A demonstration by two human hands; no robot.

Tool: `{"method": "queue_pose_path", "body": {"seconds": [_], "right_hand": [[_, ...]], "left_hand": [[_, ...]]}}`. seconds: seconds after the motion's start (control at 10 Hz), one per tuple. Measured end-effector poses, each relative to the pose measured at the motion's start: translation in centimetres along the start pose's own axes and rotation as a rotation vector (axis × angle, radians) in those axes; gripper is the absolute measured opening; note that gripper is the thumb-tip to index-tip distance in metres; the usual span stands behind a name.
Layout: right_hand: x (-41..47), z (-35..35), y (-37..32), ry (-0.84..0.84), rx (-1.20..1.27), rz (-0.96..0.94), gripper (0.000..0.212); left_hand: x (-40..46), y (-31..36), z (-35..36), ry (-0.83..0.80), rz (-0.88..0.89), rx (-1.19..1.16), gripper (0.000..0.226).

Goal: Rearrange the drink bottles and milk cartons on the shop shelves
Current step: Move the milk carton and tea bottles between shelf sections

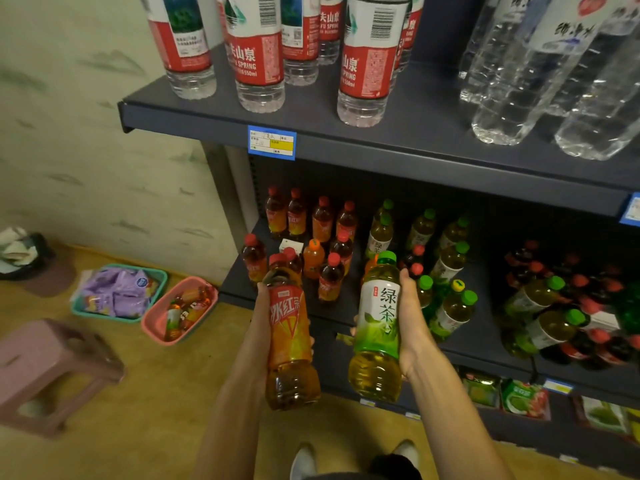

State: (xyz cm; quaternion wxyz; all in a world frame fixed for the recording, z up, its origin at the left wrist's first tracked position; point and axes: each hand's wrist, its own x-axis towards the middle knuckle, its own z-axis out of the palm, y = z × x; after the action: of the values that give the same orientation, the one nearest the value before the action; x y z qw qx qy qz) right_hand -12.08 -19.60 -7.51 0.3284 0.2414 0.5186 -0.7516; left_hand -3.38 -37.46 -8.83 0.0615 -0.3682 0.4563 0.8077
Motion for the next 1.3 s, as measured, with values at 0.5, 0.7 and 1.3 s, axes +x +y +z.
{"method": "queue_pose_path", "body": {"seconds": [0.5,0.7,1.3], "right_hand": [[0.6,-5.3,-2.2,-0.011,-0.043,0.033,0.086],[1.2,-5.7,-2.6,-0.102,-0.105,0.08,0.071],[6.0,8.4,-0.2,-0.042,0.128,-0.121,0.069]], "left_hand": [[-0.8,-3.9,4.3,0.066,-0.04,-0.223,0.073],[-2.5,-4.4,5.8,0.137,0.023,-0.352,0.07],[6.9,6.4,-5.7,0.303,0.21,-0.308,0.047]]}}
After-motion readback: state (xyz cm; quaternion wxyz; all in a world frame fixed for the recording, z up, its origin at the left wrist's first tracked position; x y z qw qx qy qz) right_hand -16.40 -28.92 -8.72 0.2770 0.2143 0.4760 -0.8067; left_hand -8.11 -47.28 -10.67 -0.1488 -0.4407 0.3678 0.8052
